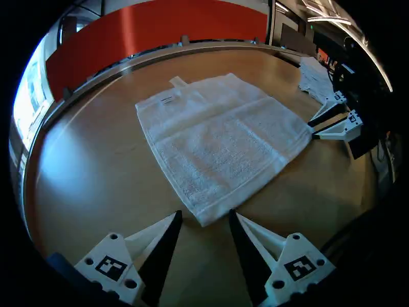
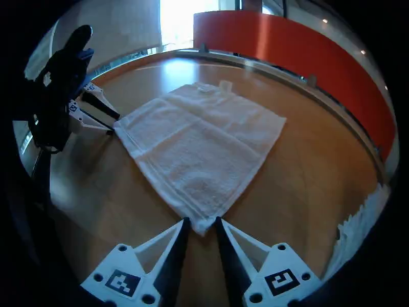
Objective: Fold towel
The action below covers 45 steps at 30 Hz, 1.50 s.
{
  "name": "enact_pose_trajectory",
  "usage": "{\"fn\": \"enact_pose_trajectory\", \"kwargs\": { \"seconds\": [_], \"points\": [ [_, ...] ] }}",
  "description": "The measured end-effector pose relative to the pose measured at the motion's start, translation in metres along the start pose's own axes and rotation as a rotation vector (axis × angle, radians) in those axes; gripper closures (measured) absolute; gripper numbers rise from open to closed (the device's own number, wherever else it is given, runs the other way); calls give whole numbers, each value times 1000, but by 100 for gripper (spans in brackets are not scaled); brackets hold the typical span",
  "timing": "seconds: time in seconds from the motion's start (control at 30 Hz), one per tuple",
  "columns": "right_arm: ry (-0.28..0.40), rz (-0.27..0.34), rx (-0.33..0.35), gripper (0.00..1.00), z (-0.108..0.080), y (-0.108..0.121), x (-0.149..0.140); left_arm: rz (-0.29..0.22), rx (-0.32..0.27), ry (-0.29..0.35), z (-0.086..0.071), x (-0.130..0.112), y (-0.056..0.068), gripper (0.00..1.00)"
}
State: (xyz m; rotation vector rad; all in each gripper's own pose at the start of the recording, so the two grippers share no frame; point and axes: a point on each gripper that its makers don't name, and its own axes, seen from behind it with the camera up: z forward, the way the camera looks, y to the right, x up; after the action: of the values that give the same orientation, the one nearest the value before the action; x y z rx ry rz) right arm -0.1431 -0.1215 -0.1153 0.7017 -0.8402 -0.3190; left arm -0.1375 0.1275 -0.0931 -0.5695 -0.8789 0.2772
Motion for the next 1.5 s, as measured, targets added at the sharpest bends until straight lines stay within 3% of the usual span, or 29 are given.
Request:
{"fn": "enact_pose_trajectory", "kwargs": {
  "seconds": [0.27, 0.33, 0.47, 0.6, 0.87, 1.07, 1.5],
  "points": [
    [0, 13, -9, 72, -1, 0, 0, -1, 4, -8, 0, 0, 4, 53],
    [2, 15, -11, 76, -2, 0, 1, -1, 6, -10, 0, 0, 4, 65],
    [4, 19, -18, 81, -4, 1, 3, 0, 9, -13, 0, 0, 5, 72],
    [4, 21, -21, 84, -5, 1, 3, -2, 16, -15, 0, 0, 5, 85],
    [6, 38, -18, 85, -10, -1, 6, -33, 19, -16, -3, 0, 6, 88],
    [15, 29, -14, 85, -17, -4, 13, -73, 22, 0, -13, 7, 6, 88],
    [102, 60, -7, 86, -53, -12, 60, -136, 43, 61, -55, 39, 3, 88]
  ]
}}
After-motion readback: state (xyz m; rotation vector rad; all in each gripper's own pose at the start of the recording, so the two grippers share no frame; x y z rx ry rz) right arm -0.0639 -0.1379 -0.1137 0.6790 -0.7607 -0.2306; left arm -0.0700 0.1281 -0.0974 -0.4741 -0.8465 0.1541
